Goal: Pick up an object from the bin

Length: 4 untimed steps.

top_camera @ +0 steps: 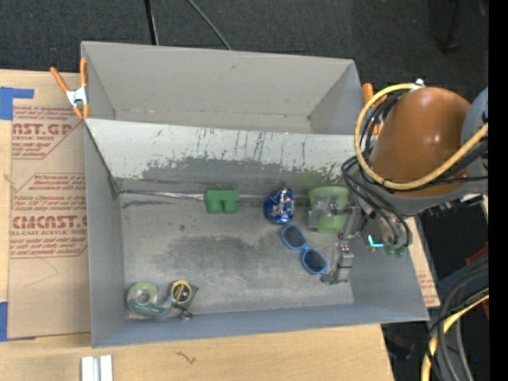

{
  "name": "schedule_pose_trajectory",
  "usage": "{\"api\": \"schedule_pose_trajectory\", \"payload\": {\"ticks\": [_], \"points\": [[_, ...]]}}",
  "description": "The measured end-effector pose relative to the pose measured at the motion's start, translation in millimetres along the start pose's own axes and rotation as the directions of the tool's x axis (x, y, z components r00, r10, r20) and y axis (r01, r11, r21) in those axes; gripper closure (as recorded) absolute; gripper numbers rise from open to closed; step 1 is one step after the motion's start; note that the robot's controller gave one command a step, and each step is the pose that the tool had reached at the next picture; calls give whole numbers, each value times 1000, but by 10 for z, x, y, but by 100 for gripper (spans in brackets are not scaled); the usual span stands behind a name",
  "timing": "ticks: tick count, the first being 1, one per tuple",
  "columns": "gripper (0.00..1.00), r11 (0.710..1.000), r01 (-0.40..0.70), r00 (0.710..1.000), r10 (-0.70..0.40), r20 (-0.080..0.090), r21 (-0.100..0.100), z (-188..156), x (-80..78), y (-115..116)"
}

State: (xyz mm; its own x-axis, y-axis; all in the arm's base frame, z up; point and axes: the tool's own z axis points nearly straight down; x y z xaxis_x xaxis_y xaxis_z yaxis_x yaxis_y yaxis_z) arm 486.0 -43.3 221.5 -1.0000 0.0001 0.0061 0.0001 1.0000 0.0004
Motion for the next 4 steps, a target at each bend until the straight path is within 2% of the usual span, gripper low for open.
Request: {"api": "schedule_pose_trajectory", "payload": {"ticks": [1,2,3,4], "points": [[0,953,-304,953,304,2,-1,1548,-77,-327],[0,903,-429,903,429,7,-3,1214,-148,-253],[0,829,-559,829,559,6,-3,1106,-249,-498],[0,796,-606,796,606,1,-1,1543,-197,-371]]}}
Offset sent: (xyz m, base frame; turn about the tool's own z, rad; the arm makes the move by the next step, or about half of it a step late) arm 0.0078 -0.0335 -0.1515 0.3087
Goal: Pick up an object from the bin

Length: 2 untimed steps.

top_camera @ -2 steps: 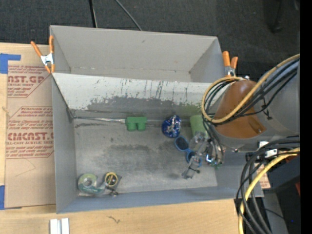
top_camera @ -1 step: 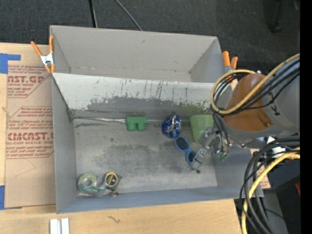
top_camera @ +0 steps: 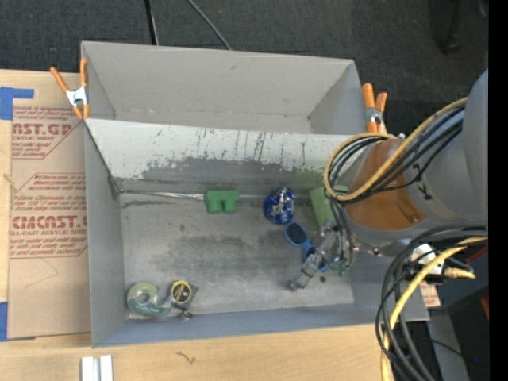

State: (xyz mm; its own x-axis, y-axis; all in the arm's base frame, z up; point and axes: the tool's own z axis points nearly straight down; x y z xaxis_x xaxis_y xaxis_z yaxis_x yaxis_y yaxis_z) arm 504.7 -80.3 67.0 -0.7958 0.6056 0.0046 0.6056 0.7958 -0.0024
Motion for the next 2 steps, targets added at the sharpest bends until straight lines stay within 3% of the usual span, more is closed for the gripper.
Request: {"api": "schedule_pose_trajectory", "payload": {"ticks": [1,2], "points": [[0,1000,1,1000,-1,4,-1,7,4,0],[100,1000,1,1000,-1,4,-1,4,3,0]]}}
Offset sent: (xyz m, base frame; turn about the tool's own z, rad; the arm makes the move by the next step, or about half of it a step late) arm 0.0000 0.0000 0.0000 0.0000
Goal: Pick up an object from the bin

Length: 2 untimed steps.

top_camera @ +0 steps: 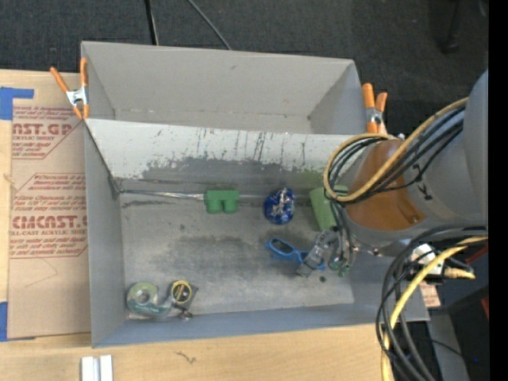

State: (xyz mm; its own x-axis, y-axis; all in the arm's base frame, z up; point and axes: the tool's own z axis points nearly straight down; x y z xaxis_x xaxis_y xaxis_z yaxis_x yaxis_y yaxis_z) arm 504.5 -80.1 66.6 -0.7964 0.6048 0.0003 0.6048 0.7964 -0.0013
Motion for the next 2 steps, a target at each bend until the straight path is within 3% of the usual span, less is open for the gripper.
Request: {"api": "schedule_pose_trajectory", "payload": {"ticks": [1,2], "points": [[100,1000,1,1000,-1,4,-4,-509,-8,7],[100,1000,2,1000,-2,3,-3,-797,-12,12]]}}
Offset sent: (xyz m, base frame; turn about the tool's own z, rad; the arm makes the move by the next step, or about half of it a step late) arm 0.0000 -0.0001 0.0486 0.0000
